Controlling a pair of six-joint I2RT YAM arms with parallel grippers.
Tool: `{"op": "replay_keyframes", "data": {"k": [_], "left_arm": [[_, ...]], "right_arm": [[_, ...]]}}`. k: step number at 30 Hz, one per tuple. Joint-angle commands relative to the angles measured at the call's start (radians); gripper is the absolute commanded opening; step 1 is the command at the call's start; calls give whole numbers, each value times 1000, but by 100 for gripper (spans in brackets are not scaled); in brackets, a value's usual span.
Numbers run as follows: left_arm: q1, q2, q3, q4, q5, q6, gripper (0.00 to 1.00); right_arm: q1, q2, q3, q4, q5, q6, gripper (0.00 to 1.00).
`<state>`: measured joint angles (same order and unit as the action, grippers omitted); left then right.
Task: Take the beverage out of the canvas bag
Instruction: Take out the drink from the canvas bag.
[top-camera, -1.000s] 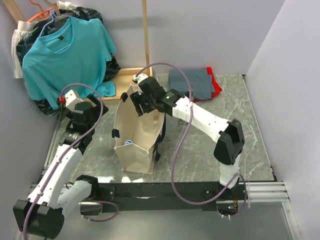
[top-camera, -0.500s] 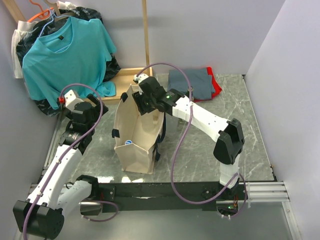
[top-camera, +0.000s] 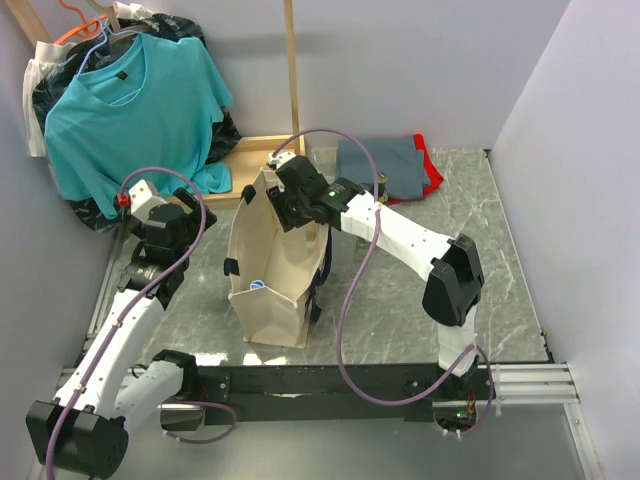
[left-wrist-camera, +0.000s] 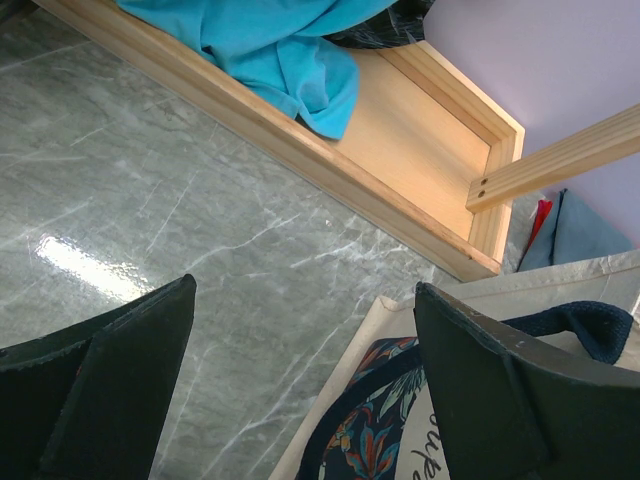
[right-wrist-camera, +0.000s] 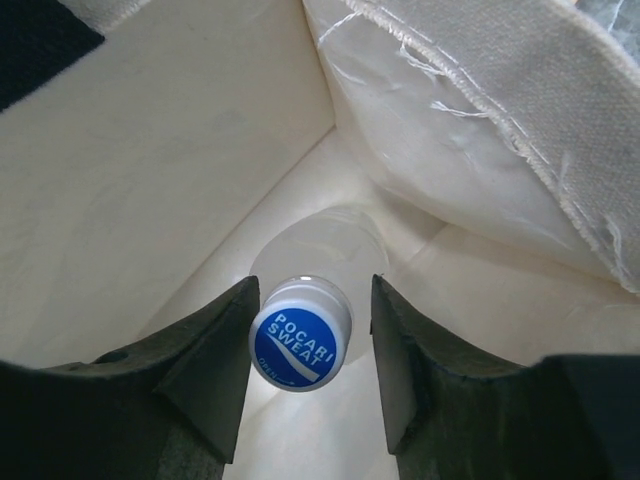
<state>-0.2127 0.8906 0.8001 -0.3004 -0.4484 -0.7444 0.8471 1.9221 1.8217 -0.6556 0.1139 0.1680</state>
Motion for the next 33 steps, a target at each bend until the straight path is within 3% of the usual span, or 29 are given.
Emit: {"op": "replay_keyframes", "data": {"k": [1, 2, 10, 15, 33], "left_arm": [[4, -16, -6, 15, -3, 16, 96], [4, -15, -7, 15, -4, 16, 96], [3, -15, -4, 17, -3, 17, 96], [4, -15, -6, 20, 7, 14, 96], [4, -30, 2, 4, -29, 4, 96]], "right_arm": [[0, 2, 25, -12, -13, 4, 49], [0, 8, 33, -18, -13, 1, 39], [0, 20, 39, -38, -17, 2, 26], [0, 9, 42, -39, -22, 4, 0], [0, -107, 83, -13, -28, -15, 0]]}}
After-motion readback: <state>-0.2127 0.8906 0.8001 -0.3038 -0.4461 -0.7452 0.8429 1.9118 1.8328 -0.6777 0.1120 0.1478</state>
